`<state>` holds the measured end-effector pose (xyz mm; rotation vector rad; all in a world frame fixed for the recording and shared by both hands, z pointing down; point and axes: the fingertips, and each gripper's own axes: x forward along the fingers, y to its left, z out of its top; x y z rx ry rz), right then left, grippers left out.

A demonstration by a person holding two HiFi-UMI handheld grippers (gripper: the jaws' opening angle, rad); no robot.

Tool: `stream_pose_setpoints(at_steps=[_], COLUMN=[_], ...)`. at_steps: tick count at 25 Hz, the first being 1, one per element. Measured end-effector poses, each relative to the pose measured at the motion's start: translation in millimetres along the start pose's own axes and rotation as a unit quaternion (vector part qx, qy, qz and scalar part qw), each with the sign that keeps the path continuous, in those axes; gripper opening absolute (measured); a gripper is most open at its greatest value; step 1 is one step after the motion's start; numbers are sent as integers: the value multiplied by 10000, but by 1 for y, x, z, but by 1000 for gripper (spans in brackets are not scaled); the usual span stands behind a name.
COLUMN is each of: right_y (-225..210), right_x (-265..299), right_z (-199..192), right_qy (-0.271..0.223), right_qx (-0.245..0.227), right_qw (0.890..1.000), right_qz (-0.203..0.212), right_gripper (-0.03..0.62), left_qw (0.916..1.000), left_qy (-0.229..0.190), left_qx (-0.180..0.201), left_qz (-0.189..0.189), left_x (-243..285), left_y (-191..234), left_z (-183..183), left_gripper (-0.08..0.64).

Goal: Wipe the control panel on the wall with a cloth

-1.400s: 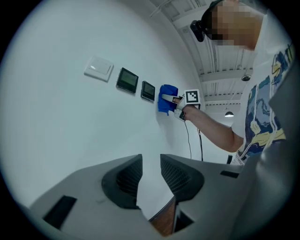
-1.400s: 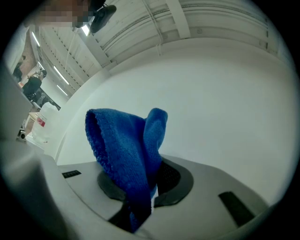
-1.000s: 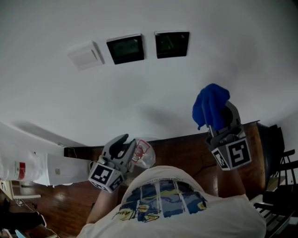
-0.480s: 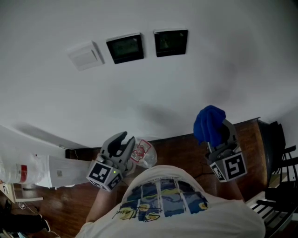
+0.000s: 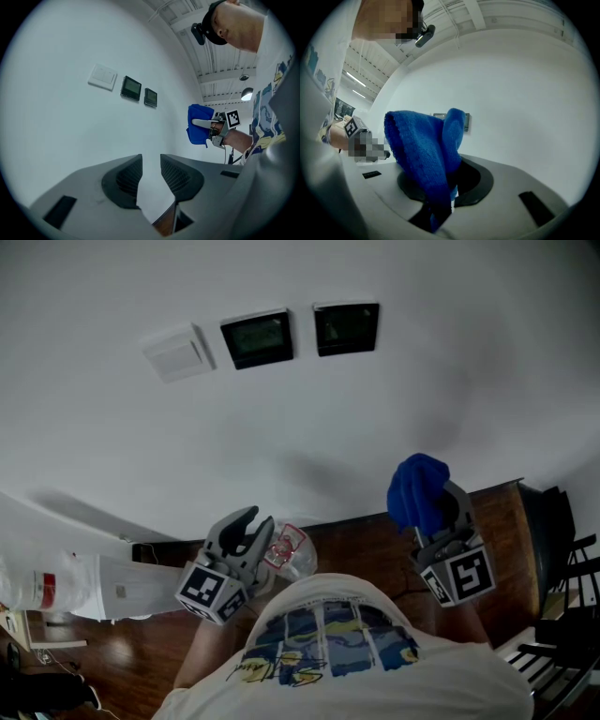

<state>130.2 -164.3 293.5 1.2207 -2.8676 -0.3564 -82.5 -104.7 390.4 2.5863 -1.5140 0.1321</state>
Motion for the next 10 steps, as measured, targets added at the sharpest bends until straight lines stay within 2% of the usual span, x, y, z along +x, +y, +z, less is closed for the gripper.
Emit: stream_pose_setpoints(at_steps=[10], right_y=[4], right_x=[0], right_z=[-2], right_qy=[12], right_qx=[30], right_qw=[10000], right_qz=[56], right_gripper=[92], left_qw=[10000], left_qy=[-38], left_qx=[-6], left_qz=[-29], left_x=[1], left_y=[-2], left_z=[2], left_gripper=[97])
